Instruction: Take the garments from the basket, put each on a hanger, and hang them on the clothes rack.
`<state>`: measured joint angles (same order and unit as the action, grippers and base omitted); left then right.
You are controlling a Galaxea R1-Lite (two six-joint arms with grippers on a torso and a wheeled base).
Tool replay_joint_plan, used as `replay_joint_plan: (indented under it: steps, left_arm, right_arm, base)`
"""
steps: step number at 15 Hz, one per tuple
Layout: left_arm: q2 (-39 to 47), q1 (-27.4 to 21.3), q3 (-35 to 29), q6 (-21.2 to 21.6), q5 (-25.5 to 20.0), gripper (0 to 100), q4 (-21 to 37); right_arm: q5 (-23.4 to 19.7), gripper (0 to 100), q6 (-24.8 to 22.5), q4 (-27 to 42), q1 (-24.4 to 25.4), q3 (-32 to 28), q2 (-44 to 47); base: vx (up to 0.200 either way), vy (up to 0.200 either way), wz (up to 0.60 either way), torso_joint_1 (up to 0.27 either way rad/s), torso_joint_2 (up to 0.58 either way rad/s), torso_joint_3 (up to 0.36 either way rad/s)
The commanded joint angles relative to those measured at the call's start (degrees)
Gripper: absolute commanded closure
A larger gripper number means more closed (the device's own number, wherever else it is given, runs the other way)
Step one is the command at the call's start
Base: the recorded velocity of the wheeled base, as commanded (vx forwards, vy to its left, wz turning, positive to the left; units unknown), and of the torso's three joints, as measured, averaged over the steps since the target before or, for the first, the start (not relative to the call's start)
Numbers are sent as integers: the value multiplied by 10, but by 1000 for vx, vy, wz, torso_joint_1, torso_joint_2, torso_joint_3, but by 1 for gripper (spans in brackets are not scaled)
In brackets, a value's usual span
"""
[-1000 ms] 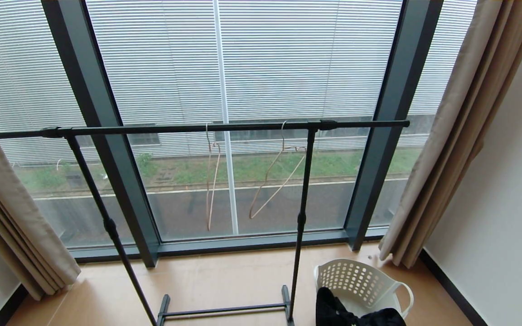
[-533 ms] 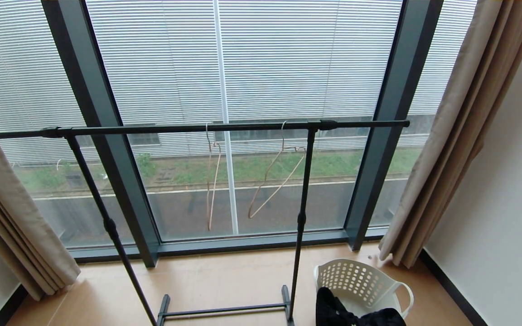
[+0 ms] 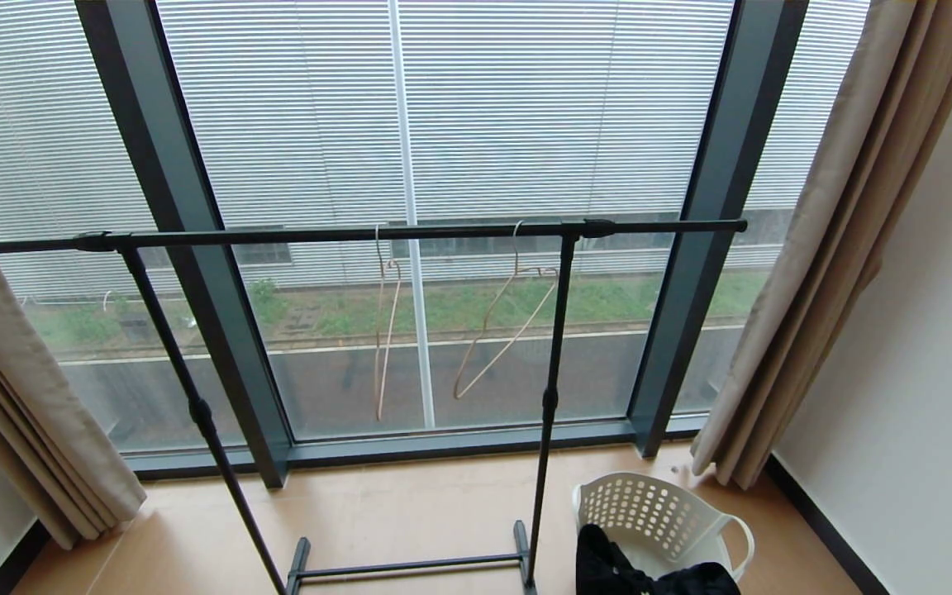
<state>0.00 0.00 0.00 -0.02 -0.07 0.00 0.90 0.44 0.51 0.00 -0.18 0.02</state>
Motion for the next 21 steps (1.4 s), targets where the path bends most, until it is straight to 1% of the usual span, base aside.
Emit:
replay_joint_plan:
  steps: [1,21]
  left_arm:
    - [0,0,0,-1,0,0,0]
    - [0,-2,0,-5,-1,0,0]
  right_arm:
    - [0,0,0,0,0,-1,0]
    - [0,0,1,-1,0,-1,0]
  base:
    - [0,0,0,0,0,0]
    - [0,0,0,0,0,0]
